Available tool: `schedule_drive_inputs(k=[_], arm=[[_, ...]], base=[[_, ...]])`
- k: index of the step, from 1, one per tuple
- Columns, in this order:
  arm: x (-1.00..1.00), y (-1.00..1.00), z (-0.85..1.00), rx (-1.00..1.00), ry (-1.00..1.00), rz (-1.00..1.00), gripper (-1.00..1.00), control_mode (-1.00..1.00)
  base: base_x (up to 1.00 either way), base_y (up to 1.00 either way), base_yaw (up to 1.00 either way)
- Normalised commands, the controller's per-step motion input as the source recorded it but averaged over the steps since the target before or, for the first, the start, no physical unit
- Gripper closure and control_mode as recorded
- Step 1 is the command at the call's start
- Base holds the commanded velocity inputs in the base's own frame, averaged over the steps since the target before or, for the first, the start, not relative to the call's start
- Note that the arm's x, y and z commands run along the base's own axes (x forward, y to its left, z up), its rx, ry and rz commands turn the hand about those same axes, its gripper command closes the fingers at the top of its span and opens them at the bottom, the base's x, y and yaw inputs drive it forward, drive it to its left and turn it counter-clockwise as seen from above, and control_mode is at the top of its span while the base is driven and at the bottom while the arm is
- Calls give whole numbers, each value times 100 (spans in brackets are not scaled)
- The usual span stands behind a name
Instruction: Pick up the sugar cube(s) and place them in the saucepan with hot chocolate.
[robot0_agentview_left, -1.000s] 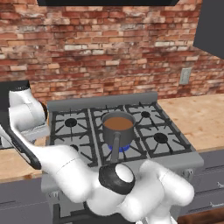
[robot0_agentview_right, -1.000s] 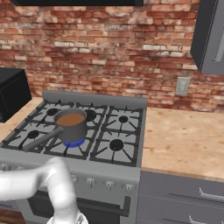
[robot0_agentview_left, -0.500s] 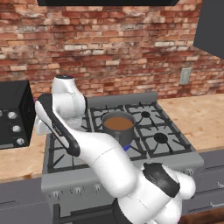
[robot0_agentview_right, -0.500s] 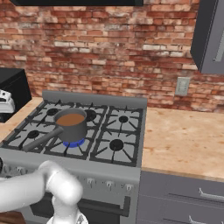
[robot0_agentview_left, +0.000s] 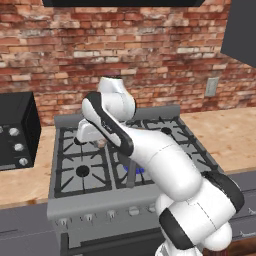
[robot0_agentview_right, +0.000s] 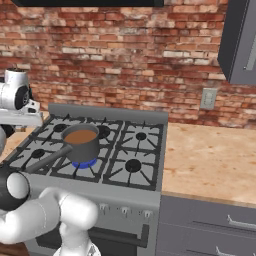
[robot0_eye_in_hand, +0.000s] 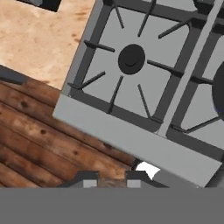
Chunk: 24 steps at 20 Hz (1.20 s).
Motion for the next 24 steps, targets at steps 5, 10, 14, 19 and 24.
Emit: schedule_drive_inputs(k=[5,10,14,19,24], arm=[[54,-79,0,0,5,0,100,-100],[42,-67,0,0,0,0,100,-100],[50,-62,0,-3,2,0,100,-100],[37,-40,-1,-4,0,-2,100,-100],[3,-19,-1,-9,0,-5,100,-100]], base=[[0,0,0],[0,0,0],[0,0,0],[0,0,0],[0,0,0]])
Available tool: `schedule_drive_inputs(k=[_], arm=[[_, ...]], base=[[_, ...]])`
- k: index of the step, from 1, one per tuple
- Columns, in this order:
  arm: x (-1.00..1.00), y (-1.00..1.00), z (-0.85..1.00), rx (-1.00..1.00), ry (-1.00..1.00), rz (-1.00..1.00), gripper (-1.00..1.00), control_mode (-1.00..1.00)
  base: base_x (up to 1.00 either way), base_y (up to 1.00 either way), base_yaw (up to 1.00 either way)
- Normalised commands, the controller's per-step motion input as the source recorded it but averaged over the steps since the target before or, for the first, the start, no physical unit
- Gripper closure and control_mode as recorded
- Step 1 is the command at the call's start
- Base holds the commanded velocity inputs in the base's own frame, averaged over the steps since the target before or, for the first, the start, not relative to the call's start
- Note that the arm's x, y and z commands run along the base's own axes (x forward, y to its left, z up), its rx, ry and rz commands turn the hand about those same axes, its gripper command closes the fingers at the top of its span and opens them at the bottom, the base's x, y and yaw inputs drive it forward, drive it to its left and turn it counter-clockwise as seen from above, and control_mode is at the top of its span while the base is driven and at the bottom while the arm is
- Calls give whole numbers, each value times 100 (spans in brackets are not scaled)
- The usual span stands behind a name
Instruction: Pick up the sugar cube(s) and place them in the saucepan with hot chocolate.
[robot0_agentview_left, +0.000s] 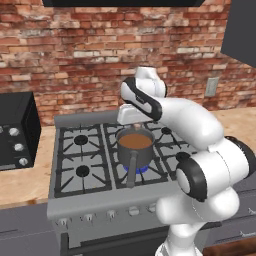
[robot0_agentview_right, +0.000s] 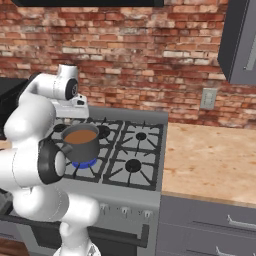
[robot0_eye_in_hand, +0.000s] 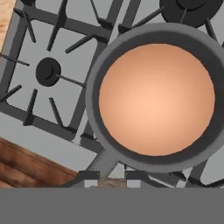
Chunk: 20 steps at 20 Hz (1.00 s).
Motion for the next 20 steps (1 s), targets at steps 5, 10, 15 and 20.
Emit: schedule_drive_inputs(k=[5,10,15,20], arm=[[5,0,-16,-12,4,-5,100,-100],[17,0,-18,-11,2,-5,100,-100],[15,0,-6,0,0,-1,100,-100],[10,0,-1,0,0,0,100,-100]], base=[[0,0,0],[0,0,0],[0,0,0],[0,0,0]])
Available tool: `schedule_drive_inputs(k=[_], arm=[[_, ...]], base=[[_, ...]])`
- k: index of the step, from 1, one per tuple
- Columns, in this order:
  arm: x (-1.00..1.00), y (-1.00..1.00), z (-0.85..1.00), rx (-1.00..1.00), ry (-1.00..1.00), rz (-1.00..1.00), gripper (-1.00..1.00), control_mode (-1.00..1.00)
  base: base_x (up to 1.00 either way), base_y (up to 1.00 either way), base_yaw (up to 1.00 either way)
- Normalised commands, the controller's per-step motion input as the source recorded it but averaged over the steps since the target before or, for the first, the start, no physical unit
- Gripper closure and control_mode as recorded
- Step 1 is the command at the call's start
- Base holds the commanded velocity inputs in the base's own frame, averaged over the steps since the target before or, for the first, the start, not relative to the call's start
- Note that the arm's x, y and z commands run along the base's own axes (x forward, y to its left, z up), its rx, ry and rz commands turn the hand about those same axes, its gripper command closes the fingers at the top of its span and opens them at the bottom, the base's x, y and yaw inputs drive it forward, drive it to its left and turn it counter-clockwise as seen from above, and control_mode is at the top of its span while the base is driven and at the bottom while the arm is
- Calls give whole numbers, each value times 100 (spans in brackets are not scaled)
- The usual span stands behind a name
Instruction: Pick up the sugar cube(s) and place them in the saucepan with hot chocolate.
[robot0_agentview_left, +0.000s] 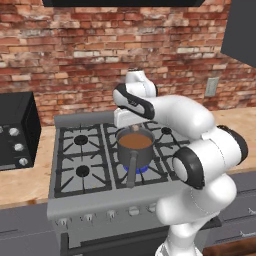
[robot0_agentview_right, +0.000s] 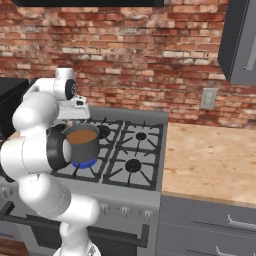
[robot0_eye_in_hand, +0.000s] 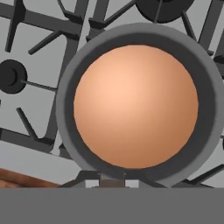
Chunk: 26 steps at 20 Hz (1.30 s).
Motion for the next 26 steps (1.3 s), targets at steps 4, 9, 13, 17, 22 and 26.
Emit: schedule_drive_inputs(k=[4,9,13,17,22,26], arm=[[10,0,0,0,0,0,100,-100],[8,0,0,0,0,0,100,-100],[8,0,0,0,0,0,100,-100],[13,-3,-1,0,0,0,100,-100],[9,-1,-7,0,-1,0,100,-100],[10,-11,-4,0,-1,0,100,-100]], base=[[0,0,0],[0,0,0],[0,0,0],[0,0,0],[0,0,0],[0,0,0]])
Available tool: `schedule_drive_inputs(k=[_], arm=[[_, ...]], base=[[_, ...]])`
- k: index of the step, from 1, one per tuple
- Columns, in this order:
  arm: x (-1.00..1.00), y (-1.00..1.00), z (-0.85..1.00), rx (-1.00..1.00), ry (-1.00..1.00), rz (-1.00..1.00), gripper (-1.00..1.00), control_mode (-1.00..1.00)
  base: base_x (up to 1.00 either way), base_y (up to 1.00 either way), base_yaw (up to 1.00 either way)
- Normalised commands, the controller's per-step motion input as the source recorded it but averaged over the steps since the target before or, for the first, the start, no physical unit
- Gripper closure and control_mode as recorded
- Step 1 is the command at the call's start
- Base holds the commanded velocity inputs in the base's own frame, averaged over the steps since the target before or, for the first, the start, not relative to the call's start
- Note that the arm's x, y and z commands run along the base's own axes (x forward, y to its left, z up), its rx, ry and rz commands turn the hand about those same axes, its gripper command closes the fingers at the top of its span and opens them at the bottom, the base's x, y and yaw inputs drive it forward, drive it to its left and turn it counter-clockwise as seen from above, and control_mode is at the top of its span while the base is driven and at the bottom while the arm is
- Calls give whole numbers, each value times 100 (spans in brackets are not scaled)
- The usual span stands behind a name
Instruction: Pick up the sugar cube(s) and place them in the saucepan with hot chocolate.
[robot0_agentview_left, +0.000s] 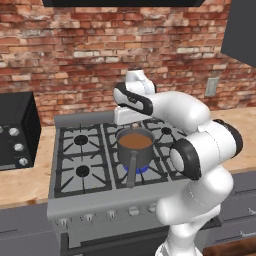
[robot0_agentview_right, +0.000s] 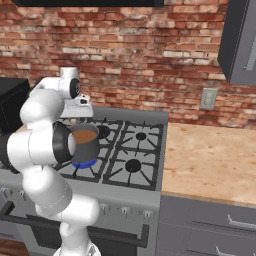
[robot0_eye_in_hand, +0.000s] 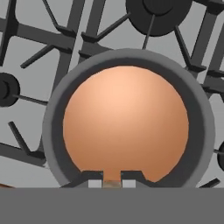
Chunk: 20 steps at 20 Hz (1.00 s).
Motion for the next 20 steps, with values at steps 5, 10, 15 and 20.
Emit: schedule_drive_inputs(k=[5,10,15,20], arm=[[11,-14,-5,0,0,0,100,-100],[8,-6,-3,0,0,0,100,-100],[25,0,0,0,-1,0,100,-100],[35,0,0,-1,0,0,100,-100]], base=[[0,0,0],[0,0,0],[0,0,0],[0,0,0]])
